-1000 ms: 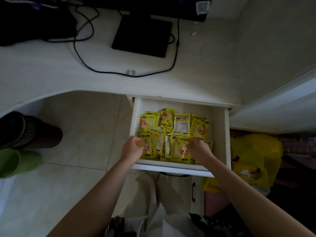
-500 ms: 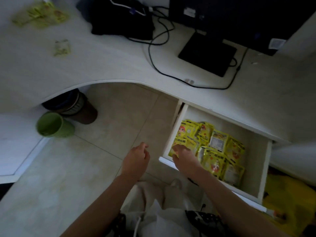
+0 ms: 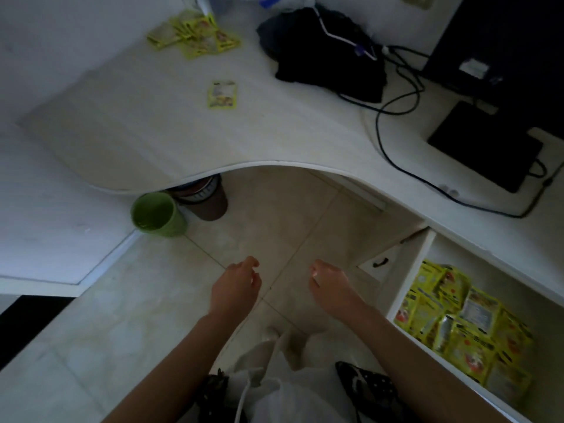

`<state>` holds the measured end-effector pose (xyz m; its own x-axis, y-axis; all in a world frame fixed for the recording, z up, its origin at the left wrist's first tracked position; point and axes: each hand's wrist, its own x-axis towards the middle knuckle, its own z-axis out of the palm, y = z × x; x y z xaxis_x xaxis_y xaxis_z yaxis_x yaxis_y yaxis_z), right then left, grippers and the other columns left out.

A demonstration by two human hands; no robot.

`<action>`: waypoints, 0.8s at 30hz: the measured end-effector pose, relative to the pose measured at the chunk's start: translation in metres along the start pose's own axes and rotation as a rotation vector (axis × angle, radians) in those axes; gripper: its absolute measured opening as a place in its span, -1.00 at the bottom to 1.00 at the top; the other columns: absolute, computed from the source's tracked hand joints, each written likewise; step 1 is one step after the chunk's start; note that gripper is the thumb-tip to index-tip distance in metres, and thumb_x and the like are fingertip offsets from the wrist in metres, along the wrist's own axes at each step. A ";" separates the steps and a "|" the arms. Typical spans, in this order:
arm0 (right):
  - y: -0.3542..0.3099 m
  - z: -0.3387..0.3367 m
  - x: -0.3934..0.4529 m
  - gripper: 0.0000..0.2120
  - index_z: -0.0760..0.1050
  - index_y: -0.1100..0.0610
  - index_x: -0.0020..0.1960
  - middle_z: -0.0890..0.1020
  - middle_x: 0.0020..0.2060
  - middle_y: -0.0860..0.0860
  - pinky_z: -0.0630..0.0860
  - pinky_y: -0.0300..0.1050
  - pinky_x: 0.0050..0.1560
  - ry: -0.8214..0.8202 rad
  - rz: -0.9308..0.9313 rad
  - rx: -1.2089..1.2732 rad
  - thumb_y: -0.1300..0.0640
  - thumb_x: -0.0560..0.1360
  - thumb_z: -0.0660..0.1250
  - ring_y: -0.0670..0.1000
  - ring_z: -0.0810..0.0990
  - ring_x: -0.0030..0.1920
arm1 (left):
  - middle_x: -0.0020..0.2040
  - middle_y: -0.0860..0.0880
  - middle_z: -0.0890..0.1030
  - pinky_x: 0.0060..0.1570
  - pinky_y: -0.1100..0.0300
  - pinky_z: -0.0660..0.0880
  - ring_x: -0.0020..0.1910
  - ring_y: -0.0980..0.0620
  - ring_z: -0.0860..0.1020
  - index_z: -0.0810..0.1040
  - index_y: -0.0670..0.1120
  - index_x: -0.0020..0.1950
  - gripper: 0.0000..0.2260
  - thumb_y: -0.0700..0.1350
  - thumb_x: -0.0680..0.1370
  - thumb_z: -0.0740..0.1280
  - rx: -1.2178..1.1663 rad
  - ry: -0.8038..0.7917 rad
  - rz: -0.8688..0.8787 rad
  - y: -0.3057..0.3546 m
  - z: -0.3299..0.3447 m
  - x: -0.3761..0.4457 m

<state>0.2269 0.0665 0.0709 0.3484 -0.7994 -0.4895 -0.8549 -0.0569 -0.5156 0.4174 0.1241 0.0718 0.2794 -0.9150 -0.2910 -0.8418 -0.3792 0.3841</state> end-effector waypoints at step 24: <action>-0.180 -0.145 0.287 -0.64 0.36 0.16 0.36 0.52 0.26 0.12 0.45 0.02 0.24 -0.013 -0.322 -0.134 0.09 0.59 0.17 0.12 0.49 0.25 | -0.01 0.01 0.63 -0.01 0.09 0.51 0.07 -0.03 0.55 0.50 0.00 0.20 -0.78 -0.08 0.56 0.23 -0.088 0.219 -0.130 -0.036 -0.145 0.269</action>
<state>0.4249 -0.2391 0.1255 0.6123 -0.7202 -0.3262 -0.7432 -0.3836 -0.5482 0.5899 -0.1282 0.1063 0.4835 -0.8624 -0.1501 -0.7519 -0.4970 0.4332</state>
